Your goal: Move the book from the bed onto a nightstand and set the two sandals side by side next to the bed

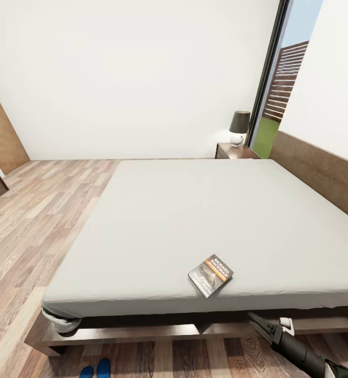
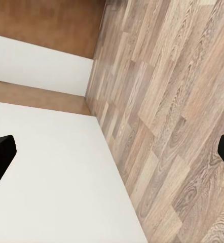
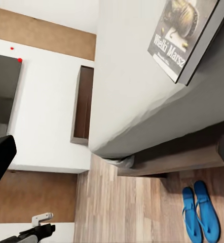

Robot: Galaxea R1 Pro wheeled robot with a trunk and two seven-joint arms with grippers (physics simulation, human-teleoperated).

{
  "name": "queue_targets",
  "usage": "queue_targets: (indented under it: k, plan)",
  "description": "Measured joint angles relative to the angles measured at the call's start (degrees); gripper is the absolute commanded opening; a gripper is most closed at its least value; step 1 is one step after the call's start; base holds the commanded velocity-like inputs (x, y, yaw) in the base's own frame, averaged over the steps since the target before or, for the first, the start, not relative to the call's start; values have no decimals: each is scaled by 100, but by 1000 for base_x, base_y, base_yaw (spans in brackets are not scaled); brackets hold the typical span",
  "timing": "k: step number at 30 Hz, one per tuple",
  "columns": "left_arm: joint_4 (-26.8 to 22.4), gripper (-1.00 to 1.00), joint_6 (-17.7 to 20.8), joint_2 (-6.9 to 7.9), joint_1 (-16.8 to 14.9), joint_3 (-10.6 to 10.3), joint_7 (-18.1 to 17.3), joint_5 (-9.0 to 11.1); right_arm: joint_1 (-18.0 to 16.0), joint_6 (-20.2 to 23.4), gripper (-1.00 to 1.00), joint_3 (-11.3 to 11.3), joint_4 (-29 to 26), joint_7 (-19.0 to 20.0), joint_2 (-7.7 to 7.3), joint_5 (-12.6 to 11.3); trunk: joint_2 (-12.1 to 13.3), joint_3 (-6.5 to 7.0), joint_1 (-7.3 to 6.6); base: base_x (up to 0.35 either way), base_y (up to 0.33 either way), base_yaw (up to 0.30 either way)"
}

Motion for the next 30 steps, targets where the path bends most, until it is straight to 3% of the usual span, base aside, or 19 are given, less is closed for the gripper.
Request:
queue_targets:
  k: [21,30]
  plan:
    - [-16,100,-2,0,0,-5,-21,-4,-124,110,100,9,25,-83,54,-188,0,0,0,0,0,0]
    - [-17,100,0,0,1,-7,-5,-10,-162,148,100,14,70,-318,75,-534,0,0,0,0,0,0]
